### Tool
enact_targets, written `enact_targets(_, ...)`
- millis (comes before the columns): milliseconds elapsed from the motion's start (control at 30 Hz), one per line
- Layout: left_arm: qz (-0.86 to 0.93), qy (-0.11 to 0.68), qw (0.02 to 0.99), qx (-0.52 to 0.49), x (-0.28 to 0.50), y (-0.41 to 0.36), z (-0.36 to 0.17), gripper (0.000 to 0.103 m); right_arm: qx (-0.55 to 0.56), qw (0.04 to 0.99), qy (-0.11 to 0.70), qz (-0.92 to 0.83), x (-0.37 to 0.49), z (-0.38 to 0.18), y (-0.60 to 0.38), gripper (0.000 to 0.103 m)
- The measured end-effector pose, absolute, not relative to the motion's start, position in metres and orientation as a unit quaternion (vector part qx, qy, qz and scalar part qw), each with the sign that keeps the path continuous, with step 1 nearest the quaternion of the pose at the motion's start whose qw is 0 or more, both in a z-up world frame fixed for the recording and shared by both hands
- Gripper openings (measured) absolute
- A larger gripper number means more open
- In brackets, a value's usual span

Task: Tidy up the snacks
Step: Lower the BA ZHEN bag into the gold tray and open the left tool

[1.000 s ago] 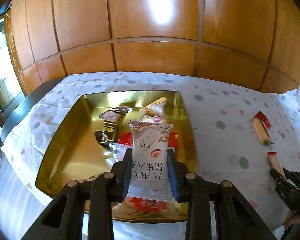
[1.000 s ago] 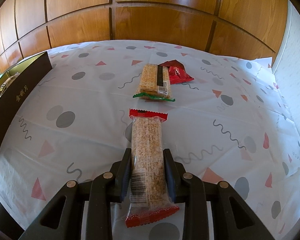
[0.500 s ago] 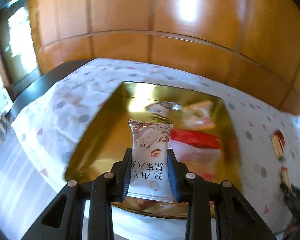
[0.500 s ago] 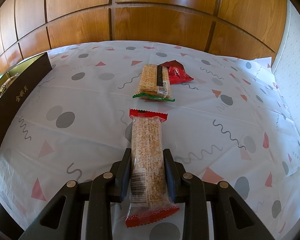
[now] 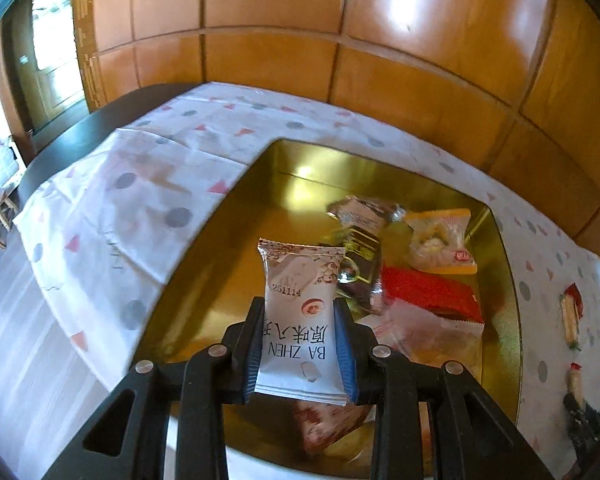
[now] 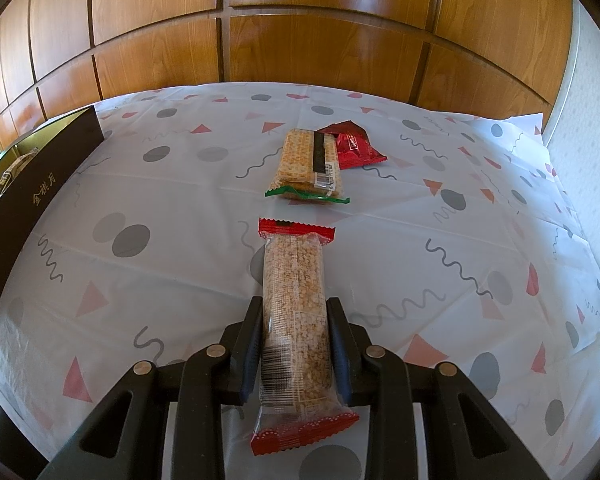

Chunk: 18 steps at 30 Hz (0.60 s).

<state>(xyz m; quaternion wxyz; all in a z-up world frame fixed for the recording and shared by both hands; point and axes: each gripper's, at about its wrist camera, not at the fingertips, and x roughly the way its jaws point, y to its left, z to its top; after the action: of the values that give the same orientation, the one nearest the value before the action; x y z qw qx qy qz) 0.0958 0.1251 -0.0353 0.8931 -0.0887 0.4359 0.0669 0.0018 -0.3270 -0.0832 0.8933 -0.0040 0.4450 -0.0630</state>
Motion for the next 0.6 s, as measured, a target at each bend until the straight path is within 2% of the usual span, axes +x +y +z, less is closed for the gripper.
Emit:
enact_targets(267,0.068,0.477,0.874,-0.062,0.126,0.105,-0.075,0.037,-0.004,0.893,0.445,-0.063,0.002,-0.083,-0.327,0.03)
enact_targets(600,0.091,0.443,0.891,-0.04,0.102,0.1,-0.06,0.044,-0.004,0.893,0.445,-0.062,0.002,-0.084,-0.327,0.03)
